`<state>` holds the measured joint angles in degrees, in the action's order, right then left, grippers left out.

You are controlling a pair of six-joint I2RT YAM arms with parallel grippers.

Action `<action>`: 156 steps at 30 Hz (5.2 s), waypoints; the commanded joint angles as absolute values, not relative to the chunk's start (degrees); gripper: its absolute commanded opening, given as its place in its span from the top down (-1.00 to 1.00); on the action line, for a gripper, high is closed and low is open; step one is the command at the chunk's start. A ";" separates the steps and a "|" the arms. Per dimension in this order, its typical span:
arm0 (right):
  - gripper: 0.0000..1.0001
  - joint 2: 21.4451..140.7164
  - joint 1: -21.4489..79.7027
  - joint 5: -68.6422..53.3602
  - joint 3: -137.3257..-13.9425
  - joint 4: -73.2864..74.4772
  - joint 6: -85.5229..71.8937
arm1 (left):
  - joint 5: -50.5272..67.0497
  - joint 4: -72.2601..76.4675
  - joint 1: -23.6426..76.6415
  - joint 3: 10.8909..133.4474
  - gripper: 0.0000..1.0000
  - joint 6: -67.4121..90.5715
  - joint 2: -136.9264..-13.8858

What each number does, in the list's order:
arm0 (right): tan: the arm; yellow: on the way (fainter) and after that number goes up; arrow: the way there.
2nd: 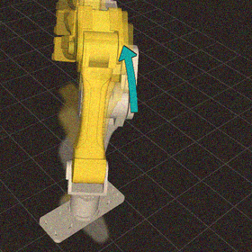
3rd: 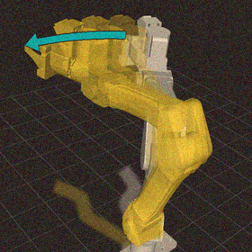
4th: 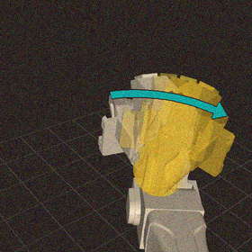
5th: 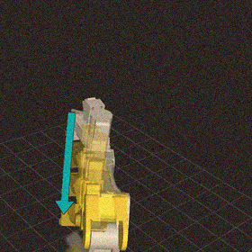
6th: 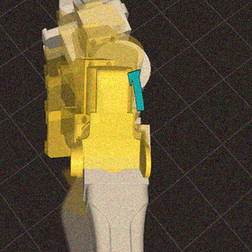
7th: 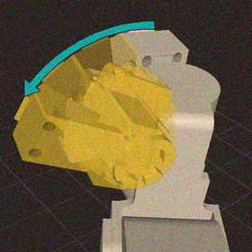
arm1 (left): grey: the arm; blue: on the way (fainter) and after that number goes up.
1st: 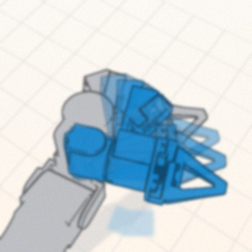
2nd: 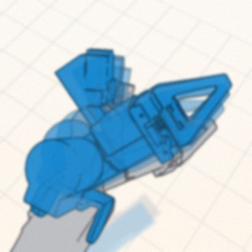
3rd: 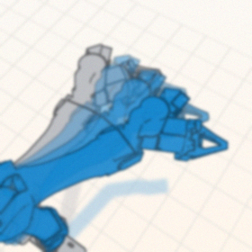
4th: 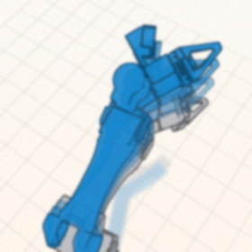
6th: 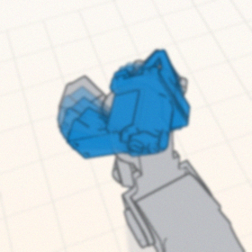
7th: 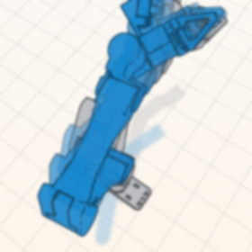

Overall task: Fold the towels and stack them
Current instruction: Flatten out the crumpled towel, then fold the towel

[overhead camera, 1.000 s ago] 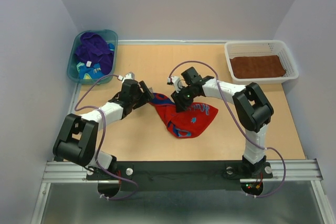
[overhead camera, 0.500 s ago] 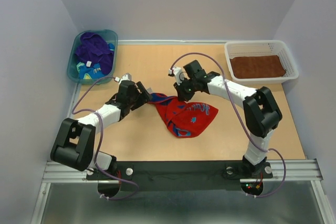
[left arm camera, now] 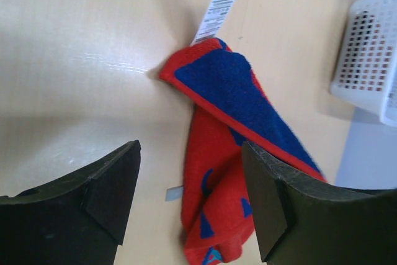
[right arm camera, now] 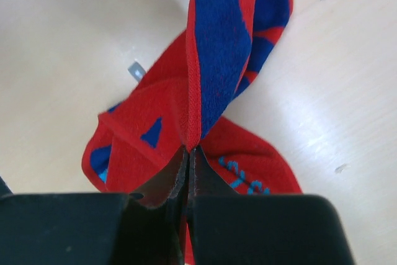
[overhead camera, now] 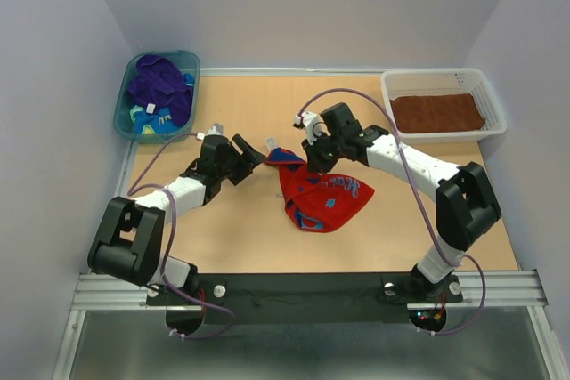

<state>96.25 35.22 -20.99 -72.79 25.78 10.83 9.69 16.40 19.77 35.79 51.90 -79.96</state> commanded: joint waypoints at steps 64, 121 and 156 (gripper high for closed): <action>0.99 89.82 37.27 6.66 -81.71 31.37 10.36 | -1.31 63.13 18.46 33.21 1.00 63.39 -87.38; 0.99 113.71 25.84 12.39 -121.19 27.43 36.38 | -1.07 18.80 12.40 82.52 1.00 30.50 -95.17; 0.99 98.70 31.99 5.54 -80.25 32.08 24.17 | 6.60 18.72 11.95 42.46 1.00 45.17 -79.72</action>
<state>102.30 33.12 -1.13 -82.98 24.99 26.00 14.98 19.53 14.00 46.39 43.97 -83.72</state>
